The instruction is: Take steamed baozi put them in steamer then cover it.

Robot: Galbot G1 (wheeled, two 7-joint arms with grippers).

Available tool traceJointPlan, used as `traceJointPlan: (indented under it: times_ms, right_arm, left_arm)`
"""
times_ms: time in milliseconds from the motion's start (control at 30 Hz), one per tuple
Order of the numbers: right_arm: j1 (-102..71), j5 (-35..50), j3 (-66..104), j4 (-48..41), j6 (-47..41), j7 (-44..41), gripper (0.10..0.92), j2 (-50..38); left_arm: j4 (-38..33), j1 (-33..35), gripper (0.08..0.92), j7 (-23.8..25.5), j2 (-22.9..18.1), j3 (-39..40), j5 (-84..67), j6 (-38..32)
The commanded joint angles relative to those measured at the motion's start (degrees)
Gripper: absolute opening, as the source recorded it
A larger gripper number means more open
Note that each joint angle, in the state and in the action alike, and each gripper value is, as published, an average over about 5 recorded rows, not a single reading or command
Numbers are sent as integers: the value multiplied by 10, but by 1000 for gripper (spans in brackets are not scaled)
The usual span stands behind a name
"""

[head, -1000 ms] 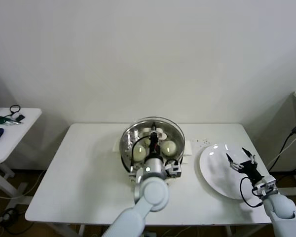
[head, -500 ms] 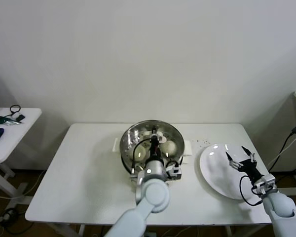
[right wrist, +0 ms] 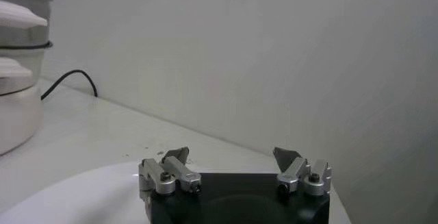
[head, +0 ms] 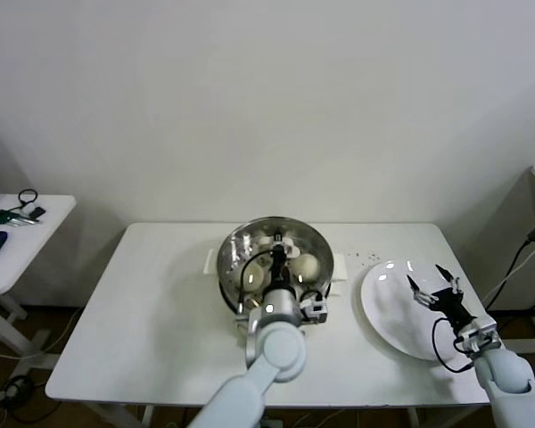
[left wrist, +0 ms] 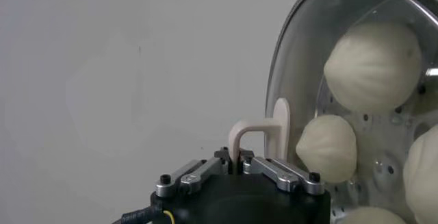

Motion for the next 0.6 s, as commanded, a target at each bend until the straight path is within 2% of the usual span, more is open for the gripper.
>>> traceJointPlan:
  times_ms: [33,167,433,600]
  right_arm:
    - [-1,0,2,1,0,-2,823,1]
    - [-1,0,3,0,0,-4,823,0]
    - [-5,3,6,11,-22,-4,823,0]
    - [-8,11,10,26,-52,0,823,-2]
  left_arm:
    - [-2,2,152,11,6,-3,-12,28]
    - [-14,4,207,10,10,-3,-18,28]
    - [-51,15,439,10,19,1,-33,28]
    - [-89,24,577,10,40,5,-45,28]
